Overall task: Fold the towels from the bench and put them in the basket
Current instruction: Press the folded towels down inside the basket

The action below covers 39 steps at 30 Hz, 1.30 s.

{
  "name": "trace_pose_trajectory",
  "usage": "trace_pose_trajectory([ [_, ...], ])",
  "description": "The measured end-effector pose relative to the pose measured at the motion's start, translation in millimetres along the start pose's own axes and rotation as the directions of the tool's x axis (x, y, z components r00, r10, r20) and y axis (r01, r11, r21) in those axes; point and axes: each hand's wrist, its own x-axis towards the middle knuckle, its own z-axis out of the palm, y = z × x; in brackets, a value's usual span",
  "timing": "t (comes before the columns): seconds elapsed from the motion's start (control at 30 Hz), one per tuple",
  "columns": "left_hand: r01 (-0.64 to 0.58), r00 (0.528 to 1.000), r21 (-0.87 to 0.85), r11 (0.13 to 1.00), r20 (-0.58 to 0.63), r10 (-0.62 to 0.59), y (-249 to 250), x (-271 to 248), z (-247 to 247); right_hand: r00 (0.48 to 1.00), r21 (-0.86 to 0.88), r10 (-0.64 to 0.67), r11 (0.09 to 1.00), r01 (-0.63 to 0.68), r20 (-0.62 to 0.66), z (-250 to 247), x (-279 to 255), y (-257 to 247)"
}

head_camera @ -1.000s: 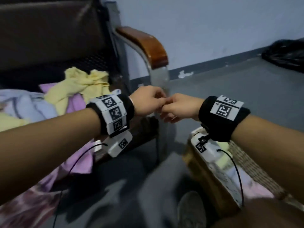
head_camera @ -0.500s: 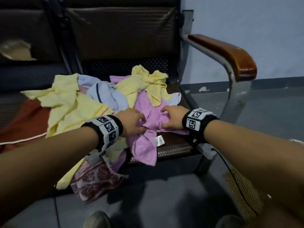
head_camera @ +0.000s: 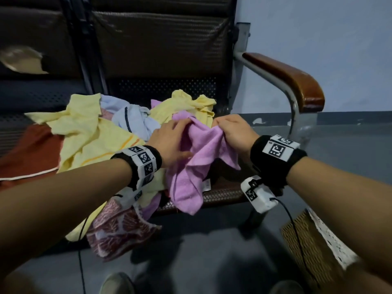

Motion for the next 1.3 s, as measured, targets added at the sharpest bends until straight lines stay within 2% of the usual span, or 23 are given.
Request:
trace_pose_trajectory([
  [0.1,0.049,0.993,-0.065,0.997,-0.106,-0.055,9,11,-8,1.000,-0.011,0.012,1.000,-0.012,-0.016,-10,-11,4],
  [0.2,0.083,0.977,-0.275,0.958,-0.166,-0.133,27,18,-17,0.995,-0.121,0.055,0.991,-0.065,-0.088,-23,-17,17],
  [0.27,0.050,0.971,-0.461,0.886,-0.185,-0.151,45,22,-27,0.996,-0.351,0.075,0.932,-0.087,-0.047,-28,-18,26],
  [0.33,-0.018,0.975,-0.637,0.771,-0.181,-0.126,65,24,-39,0.993,-0.456,0.100,0.888,-0.062,0.060,-23,-20,26],
  [0.4,-0.091,0.978,-0.753,0.651,-0.190,-0.083,84,26,-49,0.983,-0.362,0.130,0.929,-0.074,0.132,-13,-20,16],
  [0.43,-0.112,0.978,-0.778,0.618,-0.196,-0.070,93,26,-54,0.983,-0.301,0.114,0.951,-0.067,0.143,-8,-17,13],
  [0.47,-0.120,0.978,-0.792,0.599,-0.197,-0.065,98,27,-58,0.991,-0.274,0.071,0.961,-0.037,0.116,-4,-14,12],
  [0.53,-0.101,0.978,-0.810,0.577,-0.189,-0.094,101,30,-65,0.998,-0.275,-0.009,0.961,-0.009,-0.061,-2,-7,5],
  [0.57,-0.081,0.976,-0.805,0.587,-0.182,-0.115,98,31,-68,0.987,-0.247,-0.028,0.969,-0.012,-0.161,-2,-6,1],
  [0.6,-0.068,0.974,-0.763,0.642,-0.191,-0.123,92,33,-71,0.972,-0.177,-0.049,0.984,0.008,-0.231,-4,-5,-2],
  [0.67,-0.064,0.975,-0.544,0.837,-0.213,-0.064,75,36,-72,0.964,0.037,-0.076,0.995,0.088,-0.255,-12,-5,-11],
  [0.7,-0.078,0.983,-0.440,0.895,-0.185,-0.005,66,36,-69,0.971,0.103,-0.094,0.988,0.119,-0.221,-16,-5,-17],
  [0.8,-0.093,0.993,-0.332,0.939,0.041,0.113,47,37,-51,0.981,0.127,-0.167,0.976,0.179,-0.097,-29,-8,-30],
  [0.87,-0.092,0.984,-0.220,0.971,0.128,0.122,46,37,-43,0.977,0.119,-0.186,0.973,0.198,-0.102,-38,-9,-33],
  [0.93,-0.096,0.992,-0.163,0.982,0.069,0.109,44,39,-44,0.977,0.123,-0.174,0.974,0.189,-0.124,-48,-13,-35],
  [1.0,-0.110,0.992,-0.189,0.976,-0.078,0.097,50,41,-51,0.974,0.071,-0.172,0.980,0.183,-0.146,-57,-15,-32],
  [1.07,-0.173,0.964,-0.277,0.945,-0.245,0.105,63,42,-56,0.980,-0.070,-0.150,0.987,0.142,-0.132,-61,-16,-25],
  [1.13,-0.231,0.944,-0.381,0.895,-0.311,0.111,81,42,-57,0.994,-0.148,-0.078,0.987,0.066,-0.081,-60,-19,-21],
  [1.17,-0.234,0.946,-0.432,0.871,-0.306,0.103,90,41,-57,0.997,-0.149,-0.042,0.988,0.033,-0.062,-60,-19,-21],
  [1.23,-0.171,0.976,-0.594,0.786,-0.209,0.055,100,39,-58,0.998,-0.076,0.034,0.996,-0.037,-0.044,-63,-18,-23],
  [1.3,-0.024,1.000,-0.793,0.609,-0.018,0.015,102,37,-64,0.998,-0.064,-0.002,0.998,-0.002,-0.063,-68,-19,-25],
])
